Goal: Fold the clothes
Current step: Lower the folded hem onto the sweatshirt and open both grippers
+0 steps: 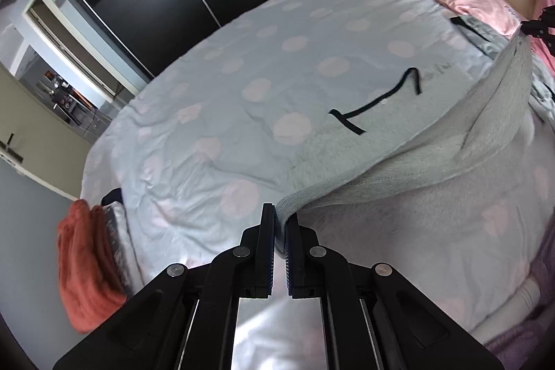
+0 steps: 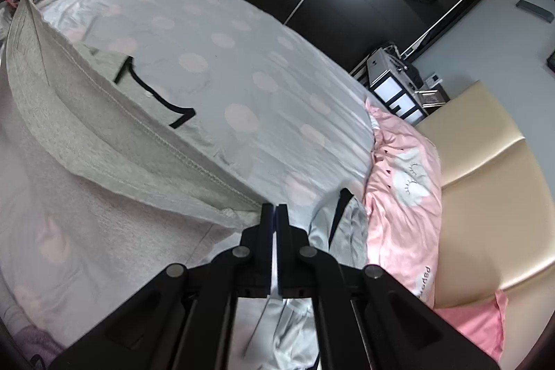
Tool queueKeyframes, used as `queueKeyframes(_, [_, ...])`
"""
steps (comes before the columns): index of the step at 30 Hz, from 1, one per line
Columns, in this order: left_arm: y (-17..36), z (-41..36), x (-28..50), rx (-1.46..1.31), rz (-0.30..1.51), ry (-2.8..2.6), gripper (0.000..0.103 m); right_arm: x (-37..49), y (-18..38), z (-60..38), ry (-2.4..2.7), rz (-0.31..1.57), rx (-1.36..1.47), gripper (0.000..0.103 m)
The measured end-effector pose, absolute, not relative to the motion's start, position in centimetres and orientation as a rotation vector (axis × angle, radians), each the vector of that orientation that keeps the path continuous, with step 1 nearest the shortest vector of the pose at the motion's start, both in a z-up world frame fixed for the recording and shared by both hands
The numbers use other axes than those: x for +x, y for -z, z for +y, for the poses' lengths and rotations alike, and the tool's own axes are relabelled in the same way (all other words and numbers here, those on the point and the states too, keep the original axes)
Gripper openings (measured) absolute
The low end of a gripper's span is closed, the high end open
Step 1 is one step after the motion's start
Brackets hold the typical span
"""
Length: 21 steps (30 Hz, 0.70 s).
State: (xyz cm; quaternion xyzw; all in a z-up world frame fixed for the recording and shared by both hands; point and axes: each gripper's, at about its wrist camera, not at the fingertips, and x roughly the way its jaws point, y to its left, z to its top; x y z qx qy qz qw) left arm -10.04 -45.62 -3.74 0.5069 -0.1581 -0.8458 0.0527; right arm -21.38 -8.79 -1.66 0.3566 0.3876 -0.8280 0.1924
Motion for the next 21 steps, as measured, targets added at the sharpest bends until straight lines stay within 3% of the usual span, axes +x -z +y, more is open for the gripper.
queueKeyframes(8, [14.0, -49.7, -20.2, 1.733, -0.379, 2.463, 0.006, -32.1, 11.3, -11.7, 2.226, 1.035, 1.224, 0.001])
queueKeyframes(14, [18.7, -51.6, -22.5, 1.811, -0.263, 2.421, 0.012, -36.1, 16.2, -11.9, 2.188, 0.904, 1.339, 0.001])
queueKeyframes(18, [18.4, -52.8, -22.1, 1.743, -0.168, 2.397, 0.044, -37.7, 16.5, -10.7, 2.201, 0.666, 1.419, 0.003])
queueKeyframes(21, [17.0, -54.0, -21.1, 1.701, -0.021, 2.393, 0.047, -38.6, 15.5, -8.6, 2.221, 0.41, 1.49, 0.013])
